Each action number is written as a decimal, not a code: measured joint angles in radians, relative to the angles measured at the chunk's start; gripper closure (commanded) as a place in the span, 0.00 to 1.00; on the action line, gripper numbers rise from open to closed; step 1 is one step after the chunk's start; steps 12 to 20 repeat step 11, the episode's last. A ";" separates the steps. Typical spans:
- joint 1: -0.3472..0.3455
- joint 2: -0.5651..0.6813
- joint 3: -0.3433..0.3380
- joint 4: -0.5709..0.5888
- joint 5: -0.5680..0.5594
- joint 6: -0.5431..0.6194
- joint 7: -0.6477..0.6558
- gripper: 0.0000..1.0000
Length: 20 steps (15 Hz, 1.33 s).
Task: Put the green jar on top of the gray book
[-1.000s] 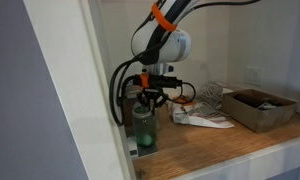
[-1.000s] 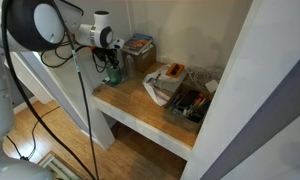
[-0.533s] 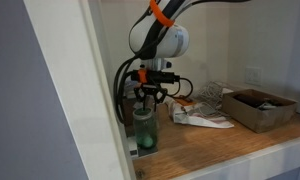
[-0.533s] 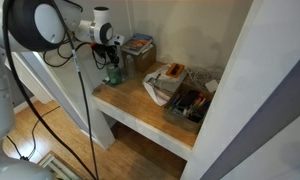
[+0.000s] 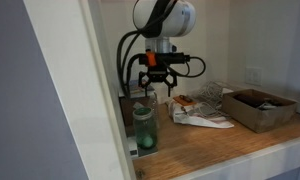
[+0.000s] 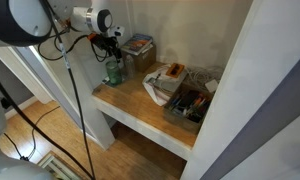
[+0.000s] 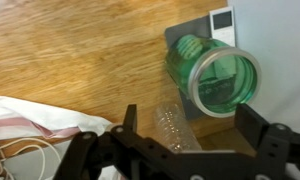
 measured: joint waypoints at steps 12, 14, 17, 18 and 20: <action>-0.048 -0.126 -0.005 -0.138 -0.064 -0.138 -0.174 0.00; -0.048 -0.126 -0.005 -0.138 -0.064 -0.138 -0.174 0.00; -0.048 -0.126 -0.005 -0.138 -0.064 -0.138 -0.174 0.00; -0.048 -0.126 -0.005 -0.138 -0.064 -0.138 -0.174 0.00; -0.048 -0.126 -0.005 -0.138 -0.064 -0.138 -0.174 0.00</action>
